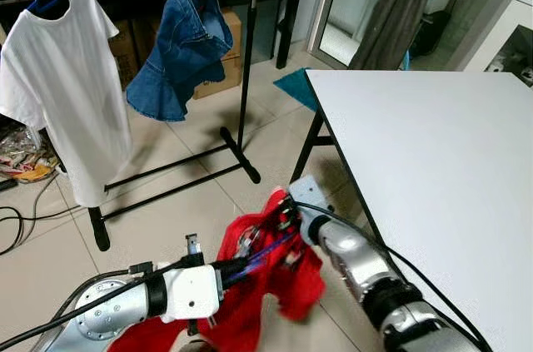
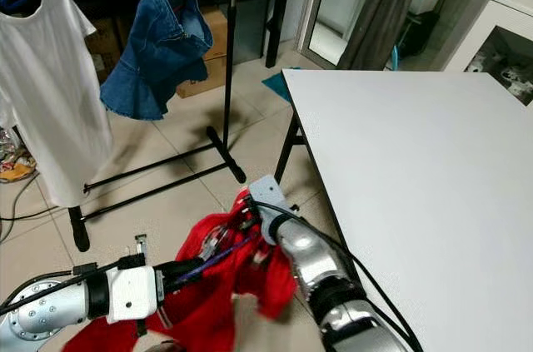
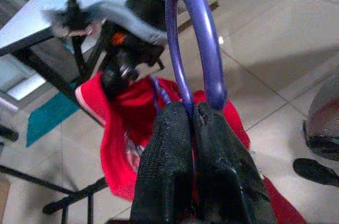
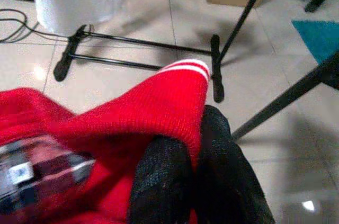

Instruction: Hang hanger

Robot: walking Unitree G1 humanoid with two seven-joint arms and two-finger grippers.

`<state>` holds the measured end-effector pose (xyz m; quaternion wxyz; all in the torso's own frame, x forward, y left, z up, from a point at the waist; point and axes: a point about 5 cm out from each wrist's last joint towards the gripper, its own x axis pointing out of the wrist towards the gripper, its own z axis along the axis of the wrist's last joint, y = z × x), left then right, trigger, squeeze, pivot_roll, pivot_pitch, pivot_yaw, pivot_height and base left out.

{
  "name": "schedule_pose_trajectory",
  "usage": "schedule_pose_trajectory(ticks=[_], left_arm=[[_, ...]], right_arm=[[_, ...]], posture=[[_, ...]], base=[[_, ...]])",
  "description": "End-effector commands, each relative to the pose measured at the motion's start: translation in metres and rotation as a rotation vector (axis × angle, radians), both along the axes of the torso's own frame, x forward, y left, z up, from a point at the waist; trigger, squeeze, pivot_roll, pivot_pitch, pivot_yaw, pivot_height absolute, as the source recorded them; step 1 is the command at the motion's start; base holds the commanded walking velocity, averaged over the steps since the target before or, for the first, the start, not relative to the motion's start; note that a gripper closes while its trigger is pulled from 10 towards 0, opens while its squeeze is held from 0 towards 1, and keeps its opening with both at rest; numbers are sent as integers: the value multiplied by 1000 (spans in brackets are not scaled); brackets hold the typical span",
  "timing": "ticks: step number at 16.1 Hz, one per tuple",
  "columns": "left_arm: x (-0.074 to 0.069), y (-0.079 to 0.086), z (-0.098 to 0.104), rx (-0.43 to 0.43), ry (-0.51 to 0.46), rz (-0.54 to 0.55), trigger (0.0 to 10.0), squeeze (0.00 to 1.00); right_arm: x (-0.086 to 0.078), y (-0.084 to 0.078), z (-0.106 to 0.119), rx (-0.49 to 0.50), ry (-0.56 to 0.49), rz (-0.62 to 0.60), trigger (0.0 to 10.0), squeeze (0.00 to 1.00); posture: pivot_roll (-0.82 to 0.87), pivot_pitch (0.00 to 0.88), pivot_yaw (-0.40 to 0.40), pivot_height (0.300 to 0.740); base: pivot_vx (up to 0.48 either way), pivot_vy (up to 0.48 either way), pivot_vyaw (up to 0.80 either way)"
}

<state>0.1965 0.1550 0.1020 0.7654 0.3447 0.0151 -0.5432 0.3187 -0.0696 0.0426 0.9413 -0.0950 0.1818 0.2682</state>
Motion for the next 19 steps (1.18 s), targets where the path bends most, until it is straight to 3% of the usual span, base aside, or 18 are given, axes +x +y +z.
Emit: schedule_pose_trajectory(ticks=[1,4,8,11,12,15,18,19], left_arm=[[-8,-4,0,11,13,-59,10000,0],[-18,2,-3,49,57,-63,10000,0],[-25,11,1,63,56,-19,10000,0],[-31,9,-4,70,83,-25,10000,0],[-33,10,-7,83,96,-26,10000,0],[-32,16,-7,116,94,-12,10000,0],[-31,17,-8,129,95,-16,10000,0],[-32,17,-8,130,95,-19,10000,0]], right_arm=[[10,-4,10,6,-55,-51,0,0],[16,-17,14,-68,-117,-87,0,0],[10,-51,8,-169,-184,-82,0,0],[16,-70,21,-168,-290,-192,0,0],[21,-79,31,-236,-348,-219,0,0],[21,-82,38,-213,-318,-115,0,0],[10,-97,51,-266,-281,112,0,0],[9,-100,54,-281,-287,128,0,0]], posture=[[247,89,-111,740],[259,92,-121,740],[276,99,-129,740],[279,100,-130,740],[275,96,-126,740],[274,93,-124,740],[268,93,-117,740],[268,93,-117,740]], base=[[0,0,0],[0,0,0],[0,0,0],[0,0,0],[0,0,0],[0,0,0],[0,0,0],[0,0,0]])
